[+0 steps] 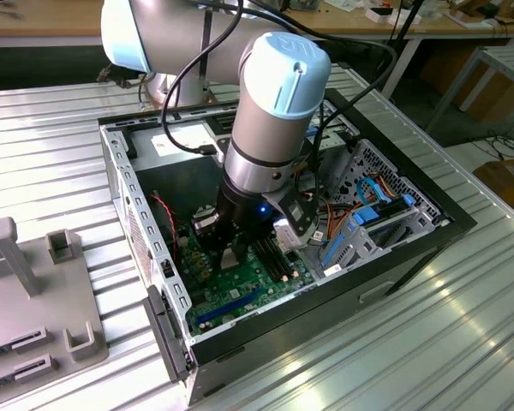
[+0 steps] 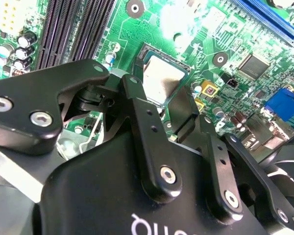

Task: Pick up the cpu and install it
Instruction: 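Place the cpu into insertion slot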

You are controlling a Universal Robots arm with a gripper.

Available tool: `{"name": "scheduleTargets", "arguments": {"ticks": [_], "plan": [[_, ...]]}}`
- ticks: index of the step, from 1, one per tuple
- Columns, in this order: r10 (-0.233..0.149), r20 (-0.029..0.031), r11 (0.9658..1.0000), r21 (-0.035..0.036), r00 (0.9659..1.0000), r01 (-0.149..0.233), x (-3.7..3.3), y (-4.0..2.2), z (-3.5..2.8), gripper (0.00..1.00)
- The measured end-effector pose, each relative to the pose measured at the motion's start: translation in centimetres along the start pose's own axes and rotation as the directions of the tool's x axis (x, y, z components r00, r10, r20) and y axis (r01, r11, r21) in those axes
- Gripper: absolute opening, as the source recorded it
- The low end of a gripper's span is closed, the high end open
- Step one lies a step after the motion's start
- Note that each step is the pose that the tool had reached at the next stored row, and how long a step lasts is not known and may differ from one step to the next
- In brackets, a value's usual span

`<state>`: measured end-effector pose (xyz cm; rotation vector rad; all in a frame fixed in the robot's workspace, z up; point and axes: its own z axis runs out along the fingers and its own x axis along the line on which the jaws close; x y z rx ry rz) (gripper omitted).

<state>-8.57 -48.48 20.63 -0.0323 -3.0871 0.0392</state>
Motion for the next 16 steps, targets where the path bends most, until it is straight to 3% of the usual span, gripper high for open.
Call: {"name": "scheduleTargets", "arguments": {"ticks": [4,16], "plan": [[0.019,-0.0006,0.9998,-0.0008,0.9998,-0.019,0.02,0.07,0.03,0.48],[0.006,-0.0001,1.0,-0.0004,1.0,-0.006,0.08,-0.02,0.23,0.48]]}}
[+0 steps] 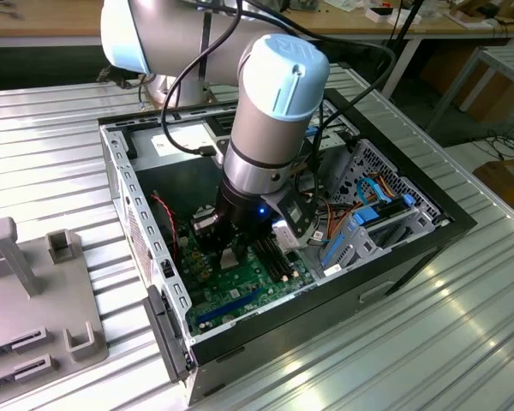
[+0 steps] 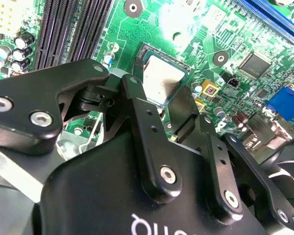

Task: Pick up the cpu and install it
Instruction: 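Place the cpu into insertion slot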

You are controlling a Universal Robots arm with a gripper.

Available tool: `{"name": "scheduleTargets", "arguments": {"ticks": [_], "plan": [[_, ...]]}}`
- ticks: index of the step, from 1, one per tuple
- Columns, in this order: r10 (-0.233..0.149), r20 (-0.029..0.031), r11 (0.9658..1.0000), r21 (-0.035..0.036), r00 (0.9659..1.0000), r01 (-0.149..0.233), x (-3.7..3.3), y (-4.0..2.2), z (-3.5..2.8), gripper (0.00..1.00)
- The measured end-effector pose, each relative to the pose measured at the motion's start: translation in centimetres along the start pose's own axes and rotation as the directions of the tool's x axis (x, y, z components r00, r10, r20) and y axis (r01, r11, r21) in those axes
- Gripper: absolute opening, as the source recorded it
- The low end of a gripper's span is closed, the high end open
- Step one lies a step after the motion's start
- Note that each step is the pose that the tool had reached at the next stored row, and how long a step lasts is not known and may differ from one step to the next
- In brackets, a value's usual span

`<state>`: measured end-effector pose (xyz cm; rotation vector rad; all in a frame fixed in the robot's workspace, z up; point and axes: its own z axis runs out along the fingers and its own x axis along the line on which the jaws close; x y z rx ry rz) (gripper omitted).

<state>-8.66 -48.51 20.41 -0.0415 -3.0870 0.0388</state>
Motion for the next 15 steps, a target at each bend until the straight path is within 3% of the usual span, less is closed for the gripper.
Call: {"name": "scheduleTargets", "arguments": {"ticks": [15], "plan": [[0.0,-0.0001,1.0,-0.0002,1.0,0.0,0.07,0.01,0.41,0.48]]}}
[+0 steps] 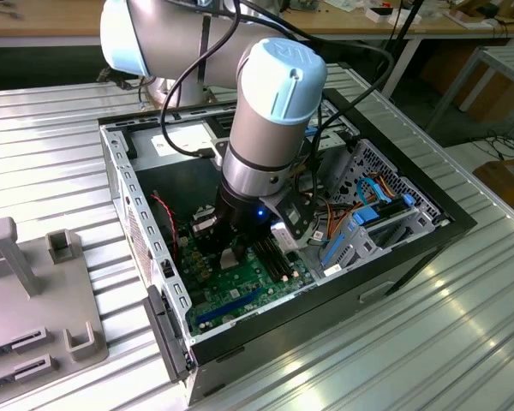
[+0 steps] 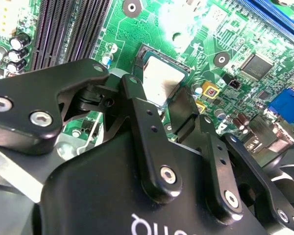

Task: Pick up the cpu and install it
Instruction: 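Place the cpu into insertion slot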

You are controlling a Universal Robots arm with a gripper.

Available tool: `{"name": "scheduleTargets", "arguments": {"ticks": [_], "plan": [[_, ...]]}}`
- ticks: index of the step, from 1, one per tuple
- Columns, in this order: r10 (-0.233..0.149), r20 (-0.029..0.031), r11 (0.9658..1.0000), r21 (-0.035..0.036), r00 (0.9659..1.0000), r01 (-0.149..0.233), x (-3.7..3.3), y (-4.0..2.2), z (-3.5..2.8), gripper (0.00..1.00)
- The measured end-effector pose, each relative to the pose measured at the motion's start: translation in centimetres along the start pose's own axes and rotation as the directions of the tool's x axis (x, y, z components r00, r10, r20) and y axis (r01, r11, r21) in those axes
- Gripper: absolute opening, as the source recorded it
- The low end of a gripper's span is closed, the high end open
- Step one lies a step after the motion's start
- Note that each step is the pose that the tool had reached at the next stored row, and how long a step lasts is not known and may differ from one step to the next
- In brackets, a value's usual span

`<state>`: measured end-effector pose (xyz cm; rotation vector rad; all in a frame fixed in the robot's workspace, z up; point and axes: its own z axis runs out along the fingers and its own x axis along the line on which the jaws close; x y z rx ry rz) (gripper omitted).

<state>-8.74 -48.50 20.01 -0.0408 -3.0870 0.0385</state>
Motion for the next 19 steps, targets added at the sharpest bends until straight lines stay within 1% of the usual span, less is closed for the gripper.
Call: {"name": "scheduleTargets", "arguments": {"ticks": [19], "plan": [[0.001,0.0,1.0,-0.0001,1.0,-0.001,-0.09,0.02,0.12,0.48]]}}
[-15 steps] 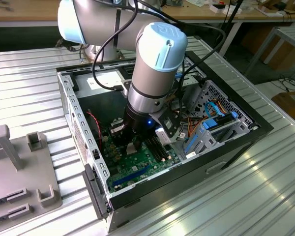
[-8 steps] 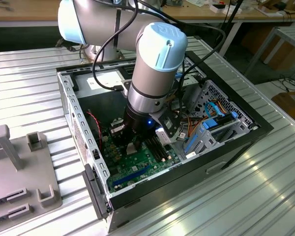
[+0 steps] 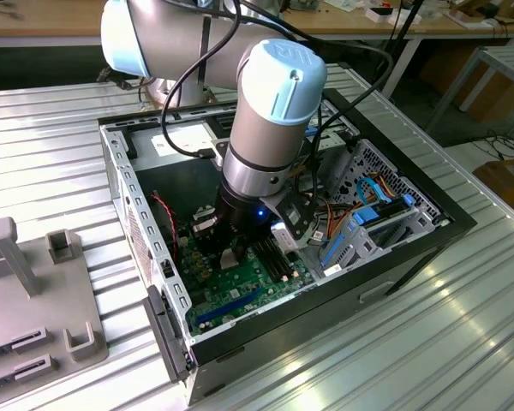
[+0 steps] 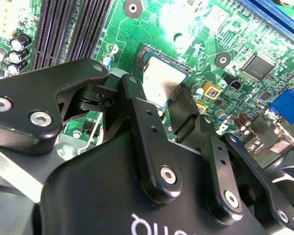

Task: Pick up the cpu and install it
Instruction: 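Place the cpu into insertion slot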

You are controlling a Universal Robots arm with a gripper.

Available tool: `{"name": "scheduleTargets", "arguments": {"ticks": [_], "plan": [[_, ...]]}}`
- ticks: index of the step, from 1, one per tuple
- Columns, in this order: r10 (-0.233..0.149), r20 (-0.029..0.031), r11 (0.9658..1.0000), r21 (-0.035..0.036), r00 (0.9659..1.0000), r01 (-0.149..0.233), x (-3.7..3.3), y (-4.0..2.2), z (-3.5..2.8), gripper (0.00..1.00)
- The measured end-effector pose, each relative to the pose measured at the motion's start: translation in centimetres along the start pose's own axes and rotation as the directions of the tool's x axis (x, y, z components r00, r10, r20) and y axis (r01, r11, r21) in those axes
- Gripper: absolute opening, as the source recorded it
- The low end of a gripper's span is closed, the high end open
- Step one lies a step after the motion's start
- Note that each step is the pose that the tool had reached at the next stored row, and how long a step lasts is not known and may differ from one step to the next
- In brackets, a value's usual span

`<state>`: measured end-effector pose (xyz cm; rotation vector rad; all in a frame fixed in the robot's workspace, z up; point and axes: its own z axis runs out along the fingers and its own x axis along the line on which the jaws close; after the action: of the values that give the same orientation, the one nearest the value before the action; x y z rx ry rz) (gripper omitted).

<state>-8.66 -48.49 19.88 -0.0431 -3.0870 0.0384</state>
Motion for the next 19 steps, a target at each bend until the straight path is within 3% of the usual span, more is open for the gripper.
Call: {"name": "scheduleTargets", "arguments": {"ticks": [13,19], "plan": [[0.0,0.0004,1.0,-0.0005,1.0,0.0,-0.05,0.01,-0.21,0.44],[0.0,-0.0006,1.0,0.0037,1.0,0.0,-0.03,-0.01,-0.45,0.44]]}}
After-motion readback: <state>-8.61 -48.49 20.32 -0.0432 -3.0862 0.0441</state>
